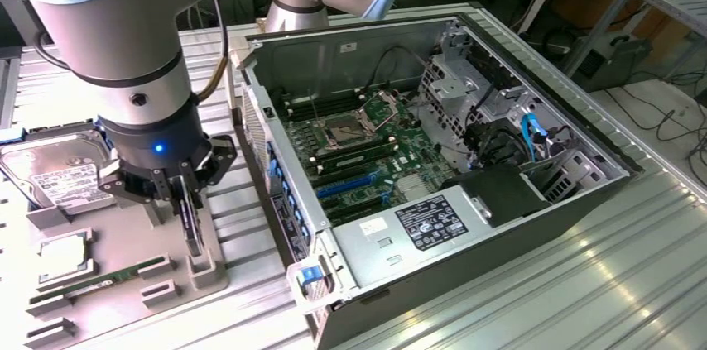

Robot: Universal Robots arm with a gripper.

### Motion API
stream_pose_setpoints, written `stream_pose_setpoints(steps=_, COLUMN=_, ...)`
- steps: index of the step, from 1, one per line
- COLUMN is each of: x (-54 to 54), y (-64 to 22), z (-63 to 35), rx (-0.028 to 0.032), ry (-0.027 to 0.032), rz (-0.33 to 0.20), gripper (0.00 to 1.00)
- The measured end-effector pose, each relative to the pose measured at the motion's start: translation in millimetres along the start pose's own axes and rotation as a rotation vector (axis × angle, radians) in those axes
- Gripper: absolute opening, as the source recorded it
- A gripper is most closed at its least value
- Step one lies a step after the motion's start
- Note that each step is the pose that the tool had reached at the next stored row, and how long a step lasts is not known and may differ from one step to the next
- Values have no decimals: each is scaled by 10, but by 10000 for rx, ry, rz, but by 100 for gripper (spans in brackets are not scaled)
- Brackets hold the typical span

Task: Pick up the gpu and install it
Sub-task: 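Pick up the gpu and move the gpu toward the slot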

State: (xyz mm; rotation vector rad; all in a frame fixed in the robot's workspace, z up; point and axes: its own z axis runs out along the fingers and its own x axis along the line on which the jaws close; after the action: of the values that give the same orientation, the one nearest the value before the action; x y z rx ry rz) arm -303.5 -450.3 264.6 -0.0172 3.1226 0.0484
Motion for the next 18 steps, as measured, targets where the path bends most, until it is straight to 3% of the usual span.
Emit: stream_pose_setpoints(steps=18, x=-2, y=3, z=-102, rx=0, ry=0, rz=0, gripper=28)
